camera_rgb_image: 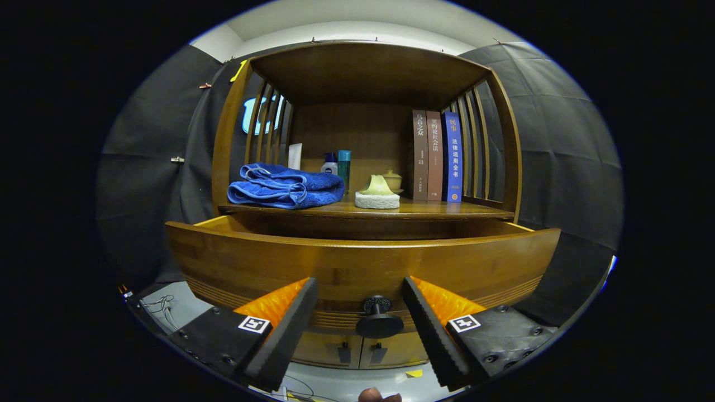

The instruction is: Pull open the drawer, take out the items inside it, and place them on the countertop above the cabinet.

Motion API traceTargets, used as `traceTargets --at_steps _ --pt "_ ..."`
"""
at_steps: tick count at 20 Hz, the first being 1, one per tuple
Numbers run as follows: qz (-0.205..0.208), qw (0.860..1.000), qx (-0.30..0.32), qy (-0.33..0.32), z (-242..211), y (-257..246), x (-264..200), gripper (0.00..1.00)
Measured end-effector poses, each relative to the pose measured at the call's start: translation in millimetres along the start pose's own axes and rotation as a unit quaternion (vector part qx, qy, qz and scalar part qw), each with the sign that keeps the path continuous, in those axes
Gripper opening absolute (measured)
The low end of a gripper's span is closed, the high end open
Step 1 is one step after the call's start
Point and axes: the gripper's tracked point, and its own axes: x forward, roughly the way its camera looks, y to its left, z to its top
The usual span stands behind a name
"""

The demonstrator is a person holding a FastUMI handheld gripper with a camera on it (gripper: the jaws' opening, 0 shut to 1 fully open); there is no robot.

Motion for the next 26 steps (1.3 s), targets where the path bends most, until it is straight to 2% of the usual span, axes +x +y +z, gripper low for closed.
traceTargets --at_steps 19,26 --pt "-0.017 0.999 -0.023 0.018 5 7 90 1.00" --pt "-0.018 0.999 -0.039 0.019 3 11 96 1.00"
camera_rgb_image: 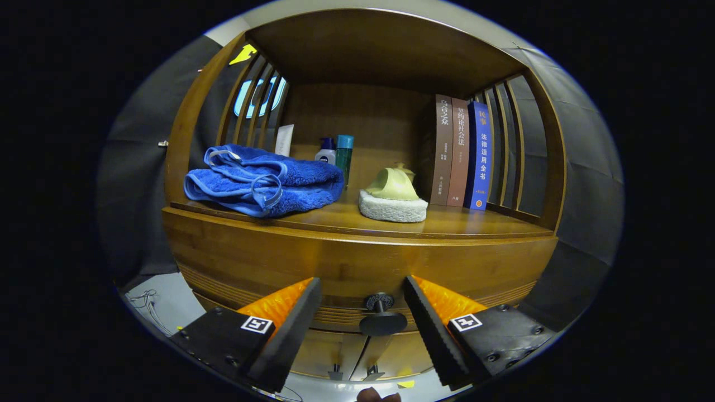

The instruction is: Pull open the drawer, take out the items inside it, and place them on the countertop above the cabinet.

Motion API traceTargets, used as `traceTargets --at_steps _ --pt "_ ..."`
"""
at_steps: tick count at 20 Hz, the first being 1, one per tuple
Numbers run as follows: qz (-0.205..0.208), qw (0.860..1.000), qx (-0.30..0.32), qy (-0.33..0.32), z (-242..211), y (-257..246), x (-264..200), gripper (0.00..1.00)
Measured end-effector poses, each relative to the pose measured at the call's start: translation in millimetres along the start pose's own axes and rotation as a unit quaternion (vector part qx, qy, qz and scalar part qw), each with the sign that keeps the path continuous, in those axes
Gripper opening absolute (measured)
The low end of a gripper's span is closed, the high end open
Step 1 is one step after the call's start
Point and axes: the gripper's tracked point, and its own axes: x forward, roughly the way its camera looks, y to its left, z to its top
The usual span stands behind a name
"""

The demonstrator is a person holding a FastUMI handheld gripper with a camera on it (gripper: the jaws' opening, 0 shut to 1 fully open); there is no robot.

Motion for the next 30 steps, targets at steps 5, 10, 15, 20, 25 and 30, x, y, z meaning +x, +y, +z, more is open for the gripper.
traceTargets --at_steps 5,10,15,20,25,30 --pt "0.013 1.000 0.000 -0.013 20 1 -21 1.00" --pt "0.018 0.999 0.007 -0.042 68 1 -80 0.99" --pt "0.026 0.998 0.018 -0.060 121 -6 -135 0.99" --pt "0.015 0.997 0.043 -0.056 169 -29 -179 0.99" --pt "0.002 0.997 0.052 -0.062 206 -54 -216 0.99" --pt "0.013 0.994 0.072 -0.078 232 -63 -249 0.99"
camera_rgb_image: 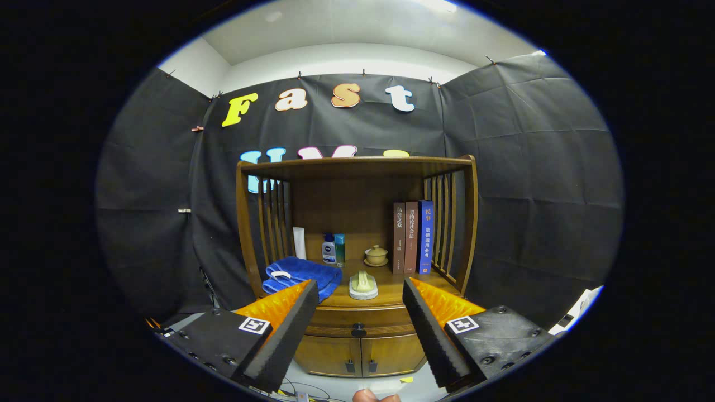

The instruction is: Pull open the drawer, take out the items inside it, and place them on the countertop above the cabinet.

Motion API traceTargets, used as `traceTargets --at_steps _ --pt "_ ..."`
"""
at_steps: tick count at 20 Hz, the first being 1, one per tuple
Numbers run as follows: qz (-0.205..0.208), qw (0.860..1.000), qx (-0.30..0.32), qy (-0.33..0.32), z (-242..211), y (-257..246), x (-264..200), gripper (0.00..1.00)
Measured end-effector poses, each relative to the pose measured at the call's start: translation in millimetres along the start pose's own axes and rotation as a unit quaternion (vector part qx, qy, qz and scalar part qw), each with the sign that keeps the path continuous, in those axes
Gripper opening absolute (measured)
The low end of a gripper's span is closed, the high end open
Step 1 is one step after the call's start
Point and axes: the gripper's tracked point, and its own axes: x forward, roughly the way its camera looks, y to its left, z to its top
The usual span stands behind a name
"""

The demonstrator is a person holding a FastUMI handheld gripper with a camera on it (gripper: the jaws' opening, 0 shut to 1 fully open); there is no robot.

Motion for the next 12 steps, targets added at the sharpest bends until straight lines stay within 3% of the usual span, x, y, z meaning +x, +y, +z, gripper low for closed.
traceTargets --at_steps 12 --pt "0.010 1.000 0.000 -0.009 4 -5 -16 0.99"
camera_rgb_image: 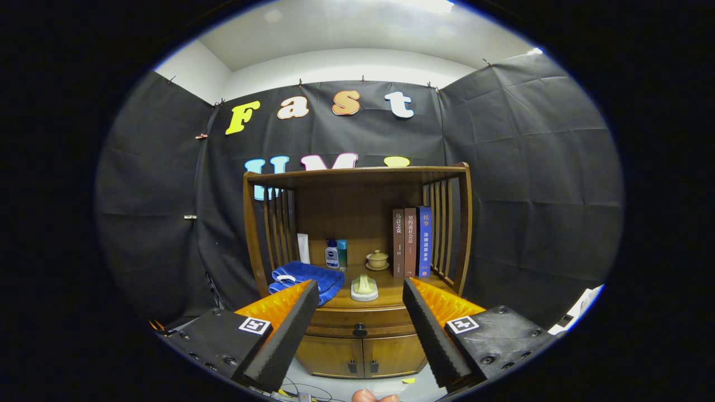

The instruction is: Pull open the drawer, take out the items inside it, and place them on the countertop above the cabinet.

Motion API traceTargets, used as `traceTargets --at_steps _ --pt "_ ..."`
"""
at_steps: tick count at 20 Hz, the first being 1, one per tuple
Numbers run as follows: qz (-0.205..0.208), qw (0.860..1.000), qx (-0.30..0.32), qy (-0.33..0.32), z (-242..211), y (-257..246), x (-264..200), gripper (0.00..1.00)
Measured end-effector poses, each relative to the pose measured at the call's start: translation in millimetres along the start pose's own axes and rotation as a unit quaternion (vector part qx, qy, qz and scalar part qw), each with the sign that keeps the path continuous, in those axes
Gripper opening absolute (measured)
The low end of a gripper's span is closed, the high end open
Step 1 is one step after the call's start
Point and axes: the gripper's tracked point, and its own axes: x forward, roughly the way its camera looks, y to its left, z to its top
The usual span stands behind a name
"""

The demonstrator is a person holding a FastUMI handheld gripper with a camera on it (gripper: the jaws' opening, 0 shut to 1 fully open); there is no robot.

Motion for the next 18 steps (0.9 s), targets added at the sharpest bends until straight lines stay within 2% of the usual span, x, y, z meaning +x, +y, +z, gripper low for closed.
traceTargets --at_steps 5,18 --pt "0.014 1.000 0.005 0.001 -4.2 9.1 -3.0 0.99" --pt "0.016 1.000 0.009 -0.002 0.2 10.4 -9.0 0.99"
